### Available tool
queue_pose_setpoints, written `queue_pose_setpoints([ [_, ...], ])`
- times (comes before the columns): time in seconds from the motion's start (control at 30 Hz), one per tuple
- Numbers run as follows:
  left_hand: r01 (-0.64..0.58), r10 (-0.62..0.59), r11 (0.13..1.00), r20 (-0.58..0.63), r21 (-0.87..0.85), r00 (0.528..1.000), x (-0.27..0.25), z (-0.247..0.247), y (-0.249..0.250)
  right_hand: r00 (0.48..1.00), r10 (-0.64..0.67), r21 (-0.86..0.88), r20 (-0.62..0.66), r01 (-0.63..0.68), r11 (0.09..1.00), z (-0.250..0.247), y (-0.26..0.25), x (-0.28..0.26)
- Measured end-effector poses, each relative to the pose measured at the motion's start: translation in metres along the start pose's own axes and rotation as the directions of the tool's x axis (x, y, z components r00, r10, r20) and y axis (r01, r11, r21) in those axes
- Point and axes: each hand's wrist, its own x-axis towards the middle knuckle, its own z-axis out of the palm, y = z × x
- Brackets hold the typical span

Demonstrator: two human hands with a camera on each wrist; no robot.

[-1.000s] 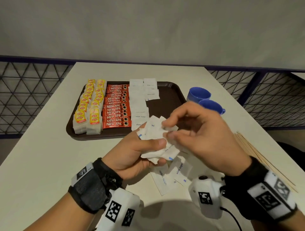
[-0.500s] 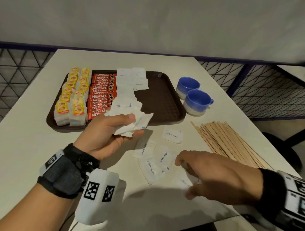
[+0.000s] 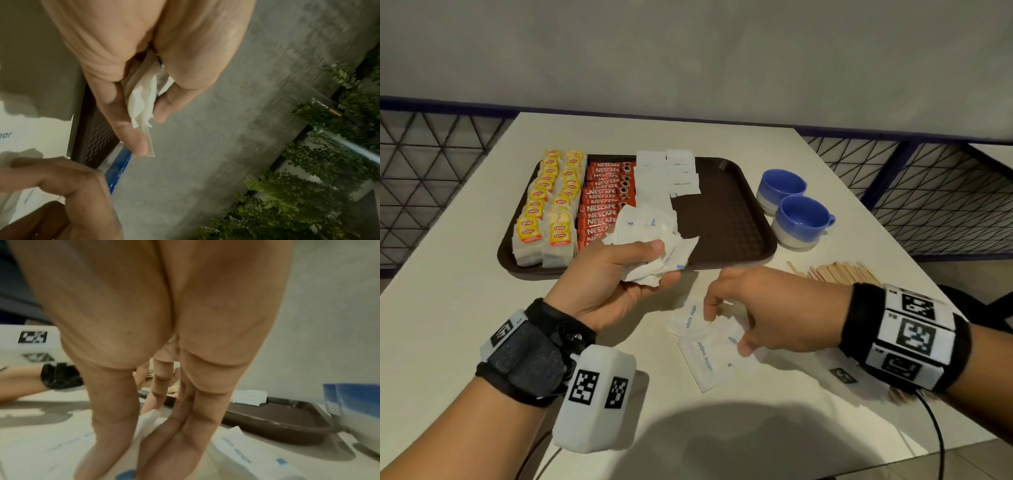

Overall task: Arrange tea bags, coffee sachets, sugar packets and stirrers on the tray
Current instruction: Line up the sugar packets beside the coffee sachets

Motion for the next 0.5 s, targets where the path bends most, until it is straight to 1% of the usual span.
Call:
queue_pose_setpoints([
  [0.1, 0.006, -0.005, 1.0, -0.003, 0.006, 1.0, 0.001, -0.002, 0.002, 0.999, -0.007, -0.018, 0.04, 0.007, 1.0, 0.003, 0.002, 0.005],
  [0.17, 0.005, -0.005, 1.0, -0.004, 0.004, 1.0, 0.001, -0.002, 0.003, 0.998, 0.027, -0.024, 0.057, -0.025, 0.999, 0.004, 0.005, 0.004],
  [0.3, -0.005, 0.005, 1.0, -0.001, 0.003, 1.0, 0.002, -0.003, 0.005, 0.992, 0.094, -0.099, 0.083, -0.086, 0.991, 0.002, 0.01, -0.001],
  [0.4, -0.01, 0.01, 1.0, -0.002, 0.007, 1.0, 0.002, -0.004, 0.006, 0.993, 0.095, -0.028, 0.065, -0.093, 0.995, -0.01, 0.007, -0.007],
  [0.47, -0.012, 0.012, 1.0, 0.0, 0.001, 1.0, 0.003, -0.005, 0.006, 0.997, 0.048, 0.058, 0.059, -0.052, 0.997, -0.017, -0.002, -0.008],
  [0.5, -0.015, 0.015, 1.0, -0.001, 0.0, 1.0, 0.003, -0.005, 0.006, 0.997, 0.019, 0.088, 0.079, -0.026, 0.996, -0.018, -0.009, -0.007],
])
